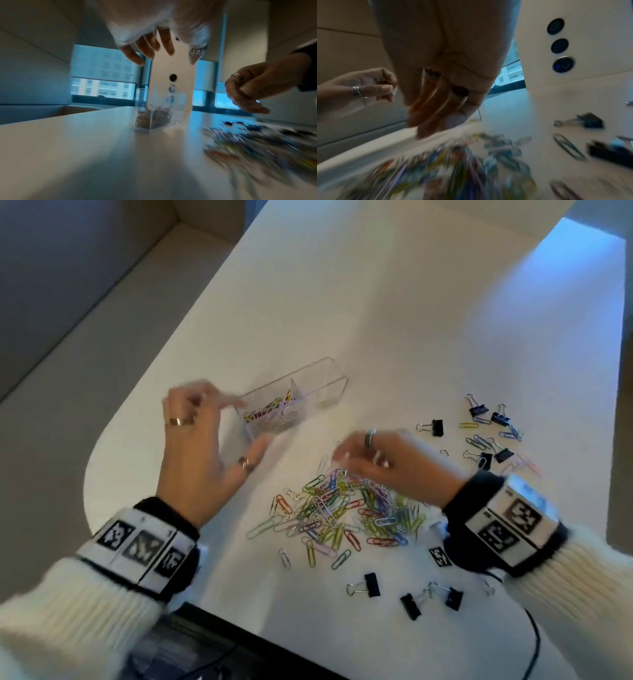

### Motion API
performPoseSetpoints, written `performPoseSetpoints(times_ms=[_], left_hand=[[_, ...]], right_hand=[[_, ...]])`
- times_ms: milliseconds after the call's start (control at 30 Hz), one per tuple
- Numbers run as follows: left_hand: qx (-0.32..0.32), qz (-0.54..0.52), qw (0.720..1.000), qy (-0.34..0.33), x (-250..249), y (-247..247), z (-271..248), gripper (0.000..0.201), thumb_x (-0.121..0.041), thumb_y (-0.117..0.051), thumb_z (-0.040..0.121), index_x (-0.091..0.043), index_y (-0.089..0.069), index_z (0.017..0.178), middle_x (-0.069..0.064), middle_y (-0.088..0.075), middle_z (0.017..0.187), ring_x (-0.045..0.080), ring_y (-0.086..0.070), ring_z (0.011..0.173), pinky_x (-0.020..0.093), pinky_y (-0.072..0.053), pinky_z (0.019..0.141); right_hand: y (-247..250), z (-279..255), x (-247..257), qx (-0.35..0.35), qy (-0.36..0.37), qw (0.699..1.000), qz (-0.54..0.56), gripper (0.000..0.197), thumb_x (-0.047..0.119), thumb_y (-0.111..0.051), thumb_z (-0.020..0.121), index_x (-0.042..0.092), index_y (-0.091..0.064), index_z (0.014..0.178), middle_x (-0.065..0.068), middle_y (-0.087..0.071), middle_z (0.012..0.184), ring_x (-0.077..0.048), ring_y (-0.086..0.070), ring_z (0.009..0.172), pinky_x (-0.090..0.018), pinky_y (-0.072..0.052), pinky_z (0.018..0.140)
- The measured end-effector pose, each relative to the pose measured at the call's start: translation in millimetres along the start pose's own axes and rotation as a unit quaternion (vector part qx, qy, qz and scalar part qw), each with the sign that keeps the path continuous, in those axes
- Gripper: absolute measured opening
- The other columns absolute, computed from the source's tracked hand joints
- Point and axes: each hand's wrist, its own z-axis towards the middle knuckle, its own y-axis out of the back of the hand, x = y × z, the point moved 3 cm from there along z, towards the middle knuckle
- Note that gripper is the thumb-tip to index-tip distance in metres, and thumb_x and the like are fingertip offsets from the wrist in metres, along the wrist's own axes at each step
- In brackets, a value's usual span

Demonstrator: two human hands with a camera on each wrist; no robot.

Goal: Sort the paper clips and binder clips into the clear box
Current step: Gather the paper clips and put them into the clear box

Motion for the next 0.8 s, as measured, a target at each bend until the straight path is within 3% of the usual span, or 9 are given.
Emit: performPoseSetpoints(times_ms=[100, 167, 233, 300, 433, 567, 633, 700, 800], left_hand=[[0.232, 0.036, 0.971, -0.038, 0, -17, -38, 0.048, -0.079, -0.038, 0.07, -0.032, -0.04, 0.082, -0.016, -0.041, 0.068, 0.01, -0.043, 0.057, 0.021, -0.034, 0.05], [0.374, 0.101, 0.921, -0.045, 1, -36, -59, 0.061, -0.09, -0.031, 0.061, -0.031, -0.038, 0.077, -0.017, -0.034, 0.058, 0.009, -0.042, 0.055, 0.023, -0.027, 0.047], [0.459, 0.155, 0.874, -0.034, 2, -53, -71, 0.054, -0.079, -0.048, 0.063, -0.03, -0.037, 0.082, -0.014, -0.039, 0.065, 0.013, -0.051, 0.072, 0.027, -0.032, 0.058], [0.473, 0.14, 0.87, -0.014, -3, -65, -69, 0.045, -0.066, -0.058, 0.07, -0.028, -0.037, 0.083, -0.011, -0.046, 0.075, 0.015, -0.054, 0.084, 0.028, -0.035, 0.065], [0.462, 0.096, 0.882, 0.001, -16, -84, -52, 0.036, -0.056, -0.059, 0.077, -0.029, -0.037, 0.08, -0.009, -0.049, 0.08, 0.016, -0.052, 0.084, 0.028, -0.036, 0.066], [0.404, 0.08, 0.91, 0.05, -19, -75, -39, 0.036, -0.055, -0.062, 0.075, -0.027, -0.041, 0.084, -0.008, -0.051, 0.083, 0.016, -0.05, 0.078, 0.027, -0.039, 0.065], [0.359, 0.096, 0.924, 0.095, -13, -67, -39, 0.048, -0.059, -0.061, 0.072, -0.024, -0.043, 0.099, -0.005, -0.05, 0.097, 0.018, -0.055, 0.085, 0.03, -0.045, 0.071], [0.36, 0.112, 0.915, 0.145, -9, -66, -43, 0.066, -0.06, -0.059, 0.073, -0.02, -0.037, 0.12, 0.002, -0.042, 0.118, 0.022, -0.056, 0.1, 0.034, -0.048, 0.083], [0.375, 0.072, 0.911, 0.153, -22, -81, -46, 0.073, -0.053, -0.059, 0.077, -0.018, -0.029, 0.133, 0.006, -0.031, 0.131, 0.022, -0.052, 0.111, 0.034, -0.046, 0.092]], right_hand=[[-36, -24, -11, 0.174, -0.04, 0.983, -0.053, 0.013, 0.027, -0.05, 0.092, 0.026, -0.062, 0.088, 0.01, -0.063, 0.078, 0.004, -0.053, 0.06, -0.004, -0.044, 0.058], [-56, -30, -13, 0.213, -0.021, 0.973, -0.084, 0.015, 0.029, -0.052, 0.092, 0.029, -0.064, 0.101, 0.01, -0.067, 0.086, 0.004, -0.054, 0.065, -0.005, -0.045, 0.066], [-70, -30, -13, 0.231, -0.008, 0.965, -0.122, 0.022, 0.033, -0.052, 0.091, 0.03, -0.064, 0.109, 0.011, -0.069, 0.097, -0.001, -0.059, 0.08, -0.019, -0.051, 0.08], [-76, -27, -11, 0.232, 0.003, 0.963, -0.139, 0.023, 0.035, -0.052, 0.09, 0.029, -0.066, 0.108, 0.012, -0.069, 0.102, -0.003, -0.059, 0.088, -0.024, -0.051, 0.085], [-66, -22, -10, 0.177, 0.002, 0.974, -0.144, 0.023, 0.031, -0.051, 0.092, 0.028, -0.065, 0.109, 0.011, -0.067, 0.1, -0.001, -0.051, 0.079, -0.02, -0.05, 0.081], [-37, -31, -24, 0.05, -0.07, 0.993, -0.085, 0.007, 0.032, -0.057, 0.088, 0.026, -0.061, 0.09, 0.019, -0.055, 0.083, 0.002, -0.046, 0.066, -0.007, -0.036, 0.059], [-28, -43, -37, -0.004, -0.122, 0.987, -0.108, 0.024, 0.04, -0.063, 0.081, 0.026, -0.054, 0.099, 0.017, -0.045, 0.09, -0.006, -0.05, 0.072, -0.014, -0.044, 0.059], [-29, -53, -48, 0.005, -0.181, 0.97, -0.162, 0.052, 0.051, -0.067, 0.073, 0.03, -0.044, 0.115, 0.01, -0.042, 0.105, -0.012, -0.055, 0.079, -0.023, -0.051, 0.061], [-40, -56, -54, 0.021, -0.228, 0.961, -0.157, 0.067, 0.056, -0.065, 0.071, 0.025, -0.04, 0.124, 0.004, -0.039, 0.119, -0.016, -0.057, 0.086, -0.022, -0.05, 0.061]])
